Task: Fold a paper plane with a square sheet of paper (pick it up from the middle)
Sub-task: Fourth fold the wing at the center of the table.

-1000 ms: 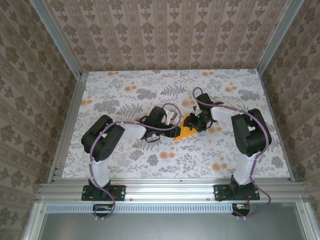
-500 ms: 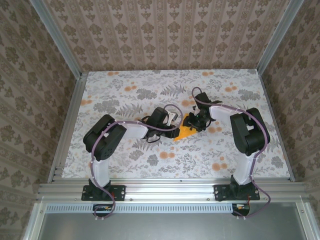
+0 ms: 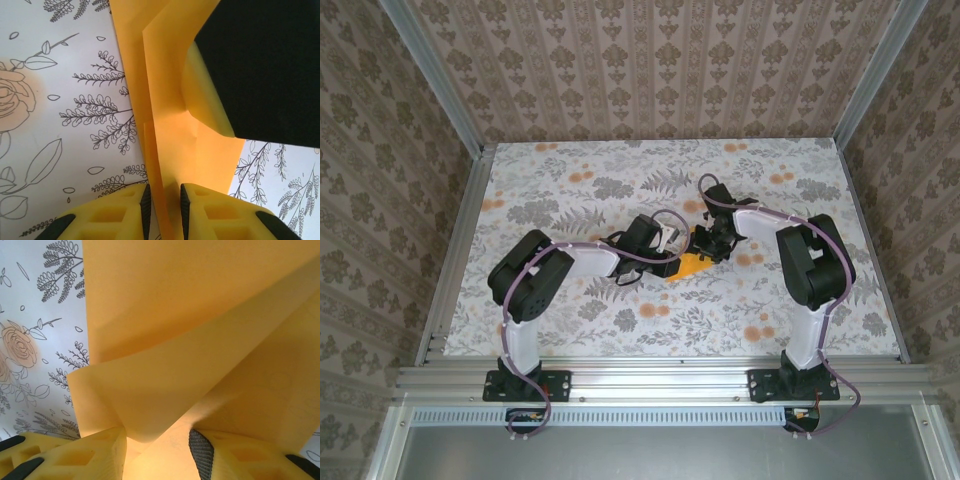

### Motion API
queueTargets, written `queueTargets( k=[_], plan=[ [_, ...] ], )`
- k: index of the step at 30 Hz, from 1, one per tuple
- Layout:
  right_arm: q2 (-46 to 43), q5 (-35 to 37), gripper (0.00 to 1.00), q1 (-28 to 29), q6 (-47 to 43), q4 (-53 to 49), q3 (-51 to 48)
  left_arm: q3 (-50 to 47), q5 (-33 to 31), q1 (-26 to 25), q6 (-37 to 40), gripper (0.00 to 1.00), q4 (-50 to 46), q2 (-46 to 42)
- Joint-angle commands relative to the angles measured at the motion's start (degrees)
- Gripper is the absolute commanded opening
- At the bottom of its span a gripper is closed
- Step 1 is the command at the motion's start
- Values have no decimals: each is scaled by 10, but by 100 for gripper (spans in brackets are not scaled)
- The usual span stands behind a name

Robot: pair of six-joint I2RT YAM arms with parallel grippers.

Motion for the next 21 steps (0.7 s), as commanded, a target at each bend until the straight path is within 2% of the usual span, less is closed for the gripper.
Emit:
queueTargets(
  k=[1, 8, 16, 21],
  plan=[
    [60, 97, 45, 2, 2, -52, -26, 5, 0, -5, 14, 28, -27, -2],
    [66, 98, 45, 4, -3, -53, -25, -10, 42, 8, -22, 31, 1, -50],
    [75, 109, 44, 5, 9, -61, -19, -36, 89, 10, -52, 23, 59, -49],
    [81, 110, 44, 8, 6, -63, -17, -40, 110, 10, -56, 22, 93, -48]
  ],
)
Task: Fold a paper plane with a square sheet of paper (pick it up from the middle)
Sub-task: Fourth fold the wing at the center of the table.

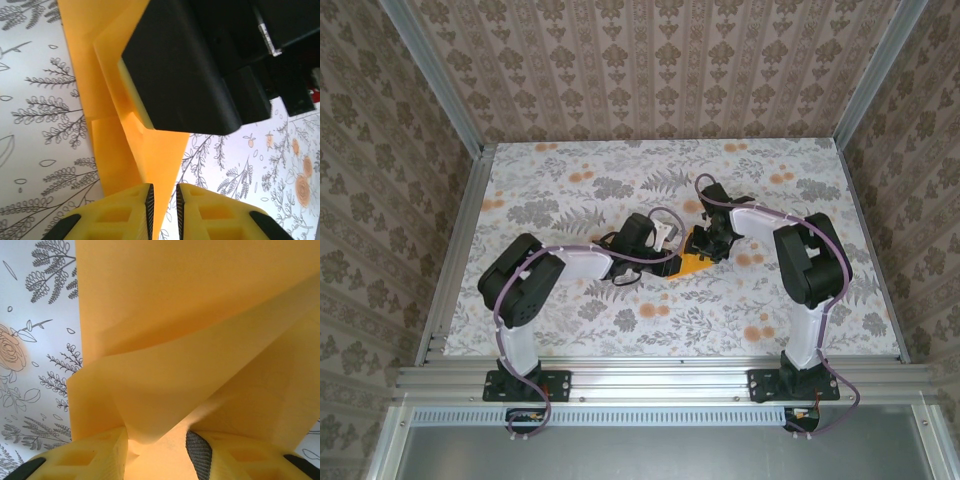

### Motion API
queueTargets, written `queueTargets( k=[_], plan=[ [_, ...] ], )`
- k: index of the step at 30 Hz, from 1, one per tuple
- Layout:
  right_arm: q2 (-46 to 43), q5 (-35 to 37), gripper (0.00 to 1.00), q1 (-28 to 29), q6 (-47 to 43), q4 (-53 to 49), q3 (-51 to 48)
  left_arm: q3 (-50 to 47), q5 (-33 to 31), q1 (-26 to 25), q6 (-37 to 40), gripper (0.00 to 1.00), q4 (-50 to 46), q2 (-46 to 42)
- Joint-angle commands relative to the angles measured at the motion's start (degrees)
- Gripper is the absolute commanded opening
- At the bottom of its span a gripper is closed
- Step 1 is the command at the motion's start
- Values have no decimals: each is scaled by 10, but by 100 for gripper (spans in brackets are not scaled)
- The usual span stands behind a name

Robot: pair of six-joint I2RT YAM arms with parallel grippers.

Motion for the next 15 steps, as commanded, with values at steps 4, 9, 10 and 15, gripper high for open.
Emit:
queueTargets(
  k=[4, 9, 10, 15],
  plan=[
    [73, 90, 45, 4, 4, -40, -35, -4, 29, 1, -13, 22, 53, -6],
    [75, 90, 46, 5, 2, -41, -33, 15, 29, 0, -14, 22, 42, 18],
    [76, 90, 46, 6, 3, -42, -32, 16, 27, 0, -14, 22, 39, 23],
    [79, 92, 46, 6, 13, -43, -32, 20, 18, -1, -10, 21, 25, 37]
  ],
)
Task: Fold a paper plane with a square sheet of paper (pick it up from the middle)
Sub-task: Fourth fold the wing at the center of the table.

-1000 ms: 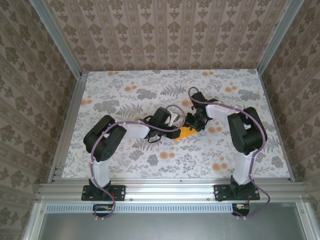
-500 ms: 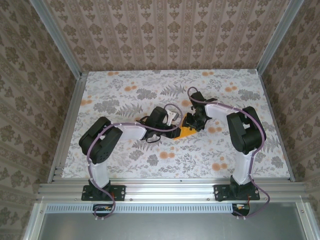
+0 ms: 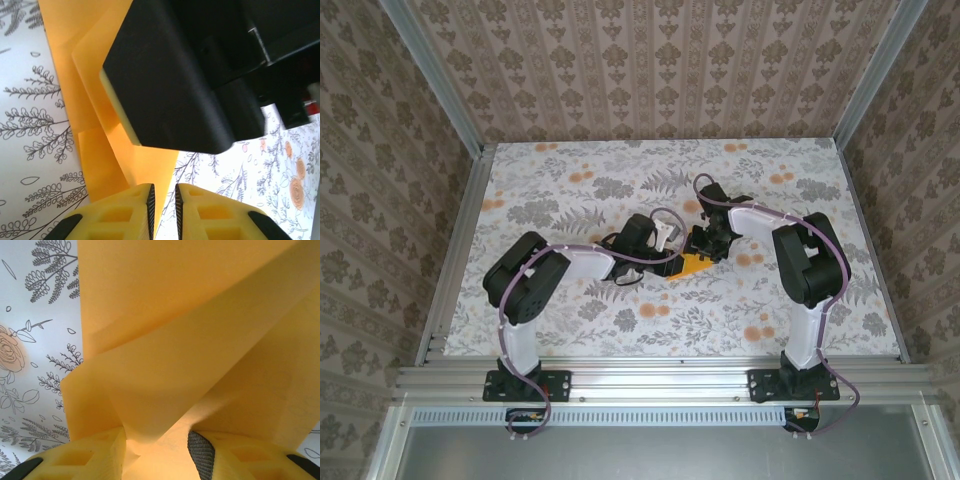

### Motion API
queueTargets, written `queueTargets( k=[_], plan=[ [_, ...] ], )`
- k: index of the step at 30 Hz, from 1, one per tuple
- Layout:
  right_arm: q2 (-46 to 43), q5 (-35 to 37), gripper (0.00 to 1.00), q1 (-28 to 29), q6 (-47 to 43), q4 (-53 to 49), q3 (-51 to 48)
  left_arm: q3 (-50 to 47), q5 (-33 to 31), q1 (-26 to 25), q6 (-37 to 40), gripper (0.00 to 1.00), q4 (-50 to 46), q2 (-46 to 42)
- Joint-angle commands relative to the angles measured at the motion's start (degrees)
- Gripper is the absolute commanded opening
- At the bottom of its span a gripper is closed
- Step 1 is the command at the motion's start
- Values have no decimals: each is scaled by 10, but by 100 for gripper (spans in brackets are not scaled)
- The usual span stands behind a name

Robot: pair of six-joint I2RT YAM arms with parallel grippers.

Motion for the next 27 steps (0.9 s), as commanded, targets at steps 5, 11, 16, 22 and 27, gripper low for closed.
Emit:
queueTargets(
  k=[5, 11, 16, 22, 27],
  plan=[
    [81, 87, 45, 0, 19, -36, -38, 19, -13, 0, 0, 17, -20, 17],
    [85, 90, 45, 0, 25, -38, -37, 23, -34, 0, 8, 15, -39, 16],
    [87, 94, 45, 1, 31, -39, -39, 23, -45, 0, 9, 14, -42, 12],
    [94, 104, 45, 0, 44, -43, -37, 19, -31, 0, 8, 15, -32, -5],
    [89, 123, 46, 1, 68, -33, -49, 4, -8, -1, 6, 19, 1, -23]
  ],
)
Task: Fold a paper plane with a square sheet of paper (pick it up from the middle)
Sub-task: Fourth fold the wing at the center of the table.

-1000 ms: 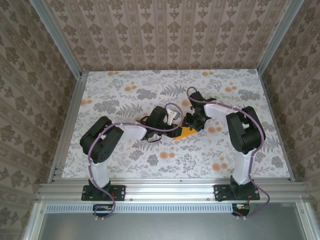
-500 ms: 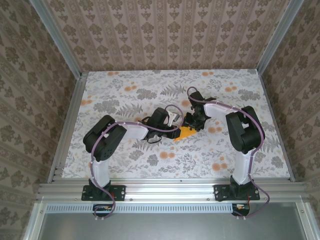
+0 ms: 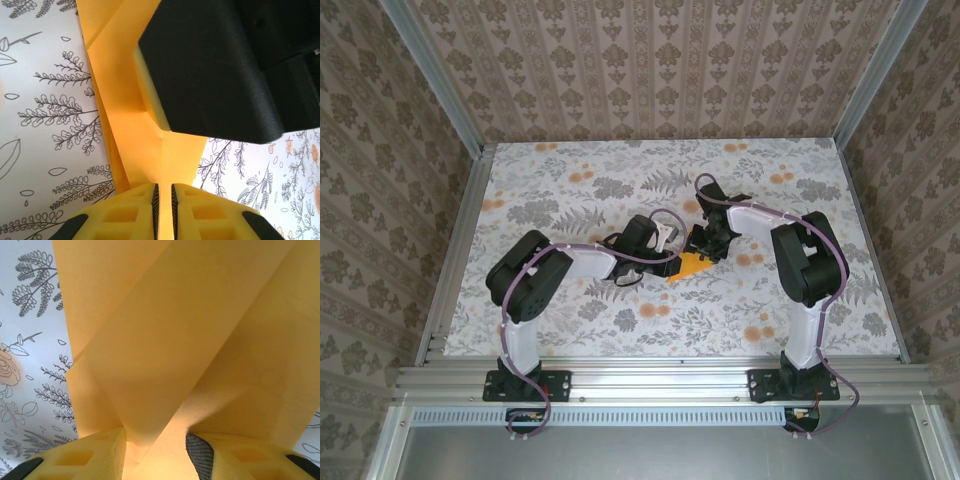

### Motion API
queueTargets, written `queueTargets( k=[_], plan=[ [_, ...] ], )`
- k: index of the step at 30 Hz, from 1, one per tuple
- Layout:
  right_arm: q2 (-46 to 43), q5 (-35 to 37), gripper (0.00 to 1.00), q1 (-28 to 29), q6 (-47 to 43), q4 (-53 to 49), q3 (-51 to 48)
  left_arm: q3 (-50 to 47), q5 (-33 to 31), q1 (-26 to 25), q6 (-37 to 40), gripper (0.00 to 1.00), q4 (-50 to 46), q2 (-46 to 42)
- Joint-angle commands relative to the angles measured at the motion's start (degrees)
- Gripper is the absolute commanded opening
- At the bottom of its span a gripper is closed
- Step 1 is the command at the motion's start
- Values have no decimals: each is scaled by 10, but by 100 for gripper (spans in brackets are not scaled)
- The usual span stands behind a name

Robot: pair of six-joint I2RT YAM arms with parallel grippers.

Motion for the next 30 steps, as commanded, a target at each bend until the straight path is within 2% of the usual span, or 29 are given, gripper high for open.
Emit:
queueTargets(
  k=[1, 8, 15, 30],
  plan=[
    [78, 112, 46, -2, 29, -22, -58, -7, 25, -2, 4, 20, 33, -33],
    [82, 114, 46, -2, 48, -15, -67, -5, 38, -4, 6, 21, 48, -19],
    [90, 115, 47, -2, 52, -16, -67, 15, 33, -6, 18, 19, 14, 2],
    [96, 120, 48, -2, 53, -18, -66, 30, -13, -7, 34, 14, -39, 18]
  ],
)
